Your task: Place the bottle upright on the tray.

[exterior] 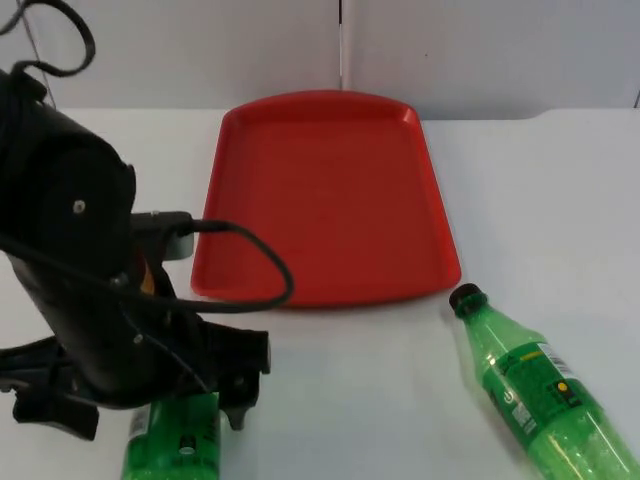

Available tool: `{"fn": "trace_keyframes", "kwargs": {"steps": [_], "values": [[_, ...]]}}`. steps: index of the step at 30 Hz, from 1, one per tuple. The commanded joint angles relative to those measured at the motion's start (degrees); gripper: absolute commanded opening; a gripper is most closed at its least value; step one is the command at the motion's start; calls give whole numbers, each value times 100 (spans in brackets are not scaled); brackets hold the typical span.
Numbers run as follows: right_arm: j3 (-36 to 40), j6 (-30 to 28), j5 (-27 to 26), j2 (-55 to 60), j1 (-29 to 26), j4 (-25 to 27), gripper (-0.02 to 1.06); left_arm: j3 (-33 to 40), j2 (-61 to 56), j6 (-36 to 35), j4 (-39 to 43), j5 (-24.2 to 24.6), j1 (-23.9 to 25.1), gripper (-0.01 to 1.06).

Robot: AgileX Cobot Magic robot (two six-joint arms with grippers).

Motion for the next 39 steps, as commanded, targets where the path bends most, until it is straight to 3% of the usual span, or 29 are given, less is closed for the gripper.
{"fn": "trace_keyframes", "kwargs": {"steps": [1, 11, 39], "values": [[12, -51, -34, -9, -44, -15, 105, 11, 64, -51, -20, -148, -37, 105], [12, -51, -34, -9, -44, -15, 105, 11, 562, -93, -190, -735, -313, 105], [12, -51, -34, -9, -44, -15, 105, 1, 666, 8, -166, -822, -302, 105]]}}
